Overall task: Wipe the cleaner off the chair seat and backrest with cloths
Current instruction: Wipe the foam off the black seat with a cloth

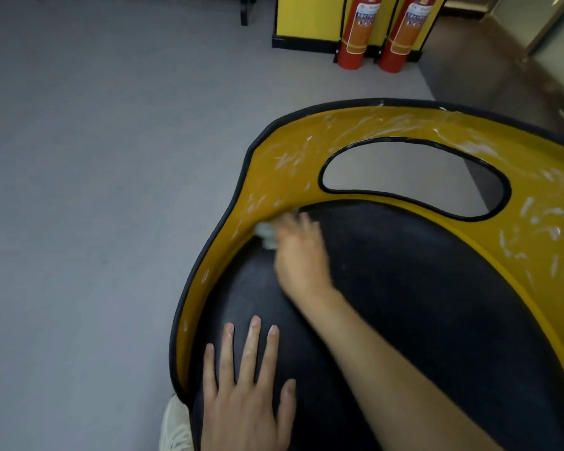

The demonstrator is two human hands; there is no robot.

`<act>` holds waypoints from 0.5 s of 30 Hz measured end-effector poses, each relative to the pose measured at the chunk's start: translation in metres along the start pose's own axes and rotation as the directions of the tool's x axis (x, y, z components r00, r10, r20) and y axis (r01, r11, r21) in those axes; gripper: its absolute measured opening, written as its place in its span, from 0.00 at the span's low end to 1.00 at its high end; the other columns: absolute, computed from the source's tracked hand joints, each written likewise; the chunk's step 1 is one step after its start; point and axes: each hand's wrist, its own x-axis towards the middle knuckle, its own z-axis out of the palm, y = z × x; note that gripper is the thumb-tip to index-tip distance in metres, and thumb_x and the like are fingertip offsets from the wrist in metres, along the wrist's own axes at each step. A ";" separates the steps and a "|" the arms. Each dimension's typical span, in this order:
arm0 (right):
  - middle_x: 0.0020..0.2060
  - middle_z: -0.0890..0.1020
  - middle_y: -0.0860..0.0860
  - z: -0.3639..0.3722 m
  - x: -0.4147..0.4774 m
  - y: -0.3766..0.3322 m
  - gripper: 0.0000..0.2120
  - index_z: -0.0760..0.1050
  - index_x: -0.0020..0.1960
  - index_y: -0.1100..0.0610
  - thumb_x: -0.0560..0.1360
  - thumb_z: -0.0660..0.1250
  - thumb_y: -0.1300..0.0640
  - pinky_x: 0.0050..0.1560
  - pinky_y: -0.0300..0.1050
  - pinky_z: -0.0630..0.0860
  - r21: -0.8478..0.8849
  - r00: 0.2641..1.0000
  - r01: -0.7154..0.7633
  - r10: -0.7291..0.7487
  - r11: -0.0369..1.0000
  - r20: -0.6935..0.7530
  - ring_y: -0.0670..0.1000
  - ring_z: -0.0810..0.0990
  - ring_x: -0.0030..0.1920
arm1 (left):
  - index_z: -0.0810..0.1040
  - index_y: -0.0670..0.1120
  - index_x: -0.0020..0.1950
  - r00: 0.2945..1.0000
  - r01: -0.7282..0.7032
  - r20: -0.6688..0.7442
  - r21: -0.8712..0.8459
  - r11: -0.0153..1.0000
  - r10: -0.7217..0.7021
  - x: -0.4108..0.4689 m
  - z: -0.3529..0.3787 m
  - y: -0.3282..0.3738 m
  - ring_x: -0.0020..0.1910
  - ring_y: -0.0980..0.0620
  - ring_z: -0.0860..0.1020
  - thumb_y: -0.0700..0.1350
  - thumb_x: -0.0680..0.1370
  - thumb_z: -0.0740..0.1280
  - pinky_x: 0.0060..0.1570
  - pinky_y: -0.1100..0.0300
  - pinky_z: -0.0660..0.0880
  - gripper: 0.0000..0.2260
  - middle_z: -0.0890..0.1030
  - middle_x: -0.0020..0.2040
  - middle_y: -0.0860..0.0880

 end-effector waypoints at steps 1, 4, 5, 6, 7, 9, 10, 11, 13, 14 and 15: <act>0.65 0.77 0.57 0.009 -0.010 -0.022 0.20 0.77 0.64 0.58 0.73 0.64 0.64 0.74 0.60 0.61 0.009 0.992 0.108 -0.108 0.994 0.062 0.62 0.69 0.71 | 0.71 0.49 0.76 1.000 -0.001 -0.001 0.013 1.000 0.001 0.001 0.000 0.000 0.76 0.36 0.65 0.61 0.72 0.60 0.70 0.34 0.62 0.33 0.67 0.78 0.46; 0.72 0.74 0.53 0.008 -0.011 -0.015 0.19 0.74 0.71 0.53 0.80 0.63 0.59 0.77 0.61 0.55 0.021 0.956 0.274 -0.275 0.961 0.106 0.60 0.64 0.76 | 0.74 0.49 0.74 1.000 0.006 -0.030 0.033 0.999 -0.005 0.001 0.000 0.001 0.74 0.36 0.67 0.60 0.72 0.59 0.69 0.34 0.63 0.32 0.70 0.76 0.45; 0.74 0.72 0.50 0.003 -0.005 0.007 0.19 0.72 0.73 0.50 0.82 0.61 0.57 0.77 0.63 0.55 -0.032 0.952 0.291 -0.285 0.956 0.113 0.60 0.63 0.77 | 0.74 0.49 0.74 0.999 0.010 -0.042 0.034 0.999 -0.009 0.000 0.000 0.002 0.74 0.36 0.67 0.60 0.72 0.59 0.69 0.34 0.63 0.32 0.70 0.76 0.45; 0.76 0.69 0.48 -0.004 0.003 0.032 0.20 0.69 0.75 0.48 0.83 0.59 0.56 0.77 0.64 0.54 -0.070 0.959 0.262 -0.251 0.963 0.131 0.60 0.61 0.77 | 0.74 0.49 0.74 0.998 0.014 -0.054 0.031 0.999 -0.013 0.000 -0.001 0.002 0.74 0.36 0.67 0.60 0.73 0.58 0.69 0.34 0.63 0.32 0.70 0.76 0.45; 0.77 0.66 0.47 -0.015 0.012 0.059 0.20 0.67 0.76 0.47 0.84 0.57 0.56 0.77 0.63 0.54 -0.084 0.976 0.191 -0.179 0.978 0.126 0.60 0.60 0.78 | 0.73 0.49 0.74 0.998 0.014 -0.063 0.029 0.999 -0.012 0.000 -0.001 0.003 0.75 0.35 0.66 0.60 0.74 0.57 0.69 0.34 0.62 0.31 0.70 0.76 0.45; 0.77 0.66 0.47 -0.034 0.022 0.114 0.20 0.66 0.77 0.48 0.85 0.54 0.55 0.76 0.61 0.58 -0.088 0.995 0.008 0.001 0.996 0.097 0.62 0.61 0.77 | 0.73 0.49 0.75 0.997 0.012 -0.070 0.033 0.999 -0.009 -0.001 -0.001 0.003 0.75 0.35 0.66 0.60 0.78 0.53 0.70 0.34 0.62 0.29 0.69 0.77 0.45; 0.77 0.68 0.48 -0.042 0.021 0.138 0.20 0.67 0.77 0.49 0.86 0.54 0.55 0.75 0.59 0.61 -0.090 0.995 -0.071 0.077 0.993 0.067 0.62 0.62 0.76 | 0.73 0.49 0.75 0.998 0.018 -0.062 0.027 0.999 -0.017 -0.001 -0.002 0.003 0.75 0.35 0.66 0.61 0.79 0.50 0.70 0.35 0.62 0.30 0.69 0.77 0.45; 0.75 0.70 0.49 -0.049 0.016 0.160 0.20 0.68 0.76 0.50 0.86 0.53 0.54 0.72 0.57 0.64 -0.095 0.990 -0.136 0.139 0.986 0.035 0.62 0.65 0.75 | 0.72 0.49 0.75 0.999 0.028 -0.048 0.022 0.999 -0.026 -0.002 -0.003 0.004 0.75 0.35 0.66 0.62 0.80 0.48 0.70 0.35 0.61 0.30 0.69 0.77 0.45; 0.70 0.76 0.53 -0.061 -0.001 0.197 0.18 0.71 0.73 0.53 0.86 0.54 0.54 0.65 0.55 0.70 -0.081 0.968 -0.249 0.247 0.965 -0.041 0.62 0.72 0.68 | 0.71 0.50 0.76 0.999 0.034 -0.019 0.026 0.999 -0.033 -0.003 -0.004 0.004 0.74 0.35 0.67 0.64 0.80 0.44 0.69 0.34 0.61 0.32 0.70 0.76 0.45; 0.66 0.78 0.54 -0.066 -0.011 0.210 0.18 0.73 0.72 0.55 0.85 0.54 0.55 0.62 0.55 0.72 -0.074 0.954 -0.293 0.287 0.953 -0.085 0.62 0.74 0.64 | 0.69 0.50 0.76 0.999 0.034 -0.012 0.025 0.999 -0.034 -0.003 -0.005 0.004 0.74 0.35 0.67 0.64 0.80 0.43 0.69 0.35 0.61 0.32 0.70 0.76 0.45; 0.63 0.80 0.56 -0.069 -0.023 0.220 0.17 0.74 0.70 0.57 0.85 0.55 0.55 0.58 0.54 0.73 -0.072 0.936 -0.340 0.330 0.938 -0.122 0.62 0.76 0.60 | 0.68 0.50 0.76 0.999 0.035 -0.010 0.026 0.999 -0.035 -0.003 -0.005 0.004 0.74 0.35 0.67 0.64 0.80 0.43 0.69 0.35 0.61 0.32 0.70 0.76 0.45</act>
